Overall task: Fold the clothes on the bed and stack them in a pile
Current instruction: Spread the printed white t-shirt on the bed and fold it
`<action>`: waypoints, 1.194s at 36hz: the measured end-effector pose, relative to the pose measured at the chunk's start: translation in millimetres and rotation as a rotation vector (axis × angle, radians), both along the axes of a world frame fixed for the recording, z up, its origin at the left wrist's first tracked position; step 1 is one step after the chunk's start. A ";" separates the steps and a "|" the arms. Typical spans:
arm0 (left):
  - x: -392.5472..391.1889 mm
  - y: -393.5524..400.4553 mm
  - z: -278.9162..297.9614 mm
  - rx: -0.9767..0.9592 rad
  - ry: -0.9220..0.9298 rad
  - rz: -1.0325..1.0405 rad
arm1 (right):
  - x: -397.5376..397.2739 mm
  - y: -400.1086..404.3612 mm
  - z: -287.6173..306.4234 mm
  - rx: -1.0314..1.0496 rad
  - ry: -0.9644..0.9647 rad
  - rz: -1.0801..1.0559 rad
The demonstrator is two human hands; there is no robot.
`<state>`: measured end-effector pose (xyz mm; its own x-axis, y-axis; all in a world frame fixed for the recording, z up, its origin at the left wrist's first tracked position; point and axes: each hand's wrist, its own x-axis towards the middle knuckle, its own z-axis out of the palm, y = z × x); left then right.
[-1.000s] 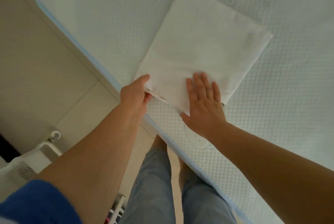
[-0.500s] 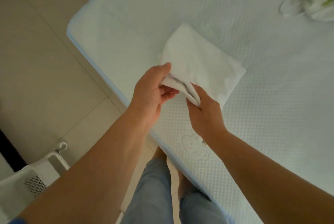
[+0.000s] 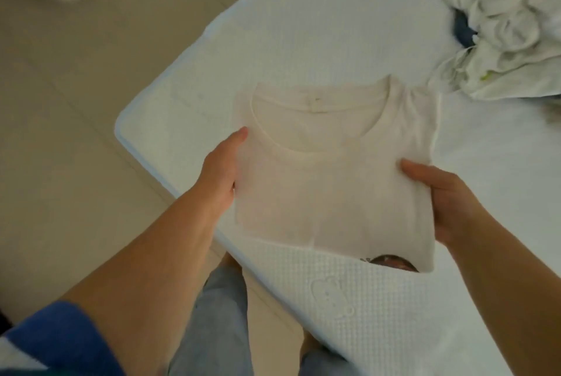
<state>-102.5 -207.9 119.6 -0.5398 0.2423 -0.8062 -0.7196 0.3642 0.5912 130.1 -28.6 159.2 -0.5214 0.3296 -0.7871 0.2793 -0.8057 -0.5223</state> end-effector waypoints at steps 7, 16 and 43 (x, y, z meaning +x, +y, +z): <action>-41.5 14.9 -90.1 -0.325 0.315 -0.643 | 0.1 -16.6 -110.6 0.180 -0.637 0.005; -35.4 -10.1 -115.9 -0.338 0.178 -0.797 | -25.5 -23.2 -131.3 0.269 -0.778 0.001; -81.3 38.1 -51.3 -0.340 0.573 -0.821 | -50.3 -71.7 -92.7 0.166 -0.424 -0.132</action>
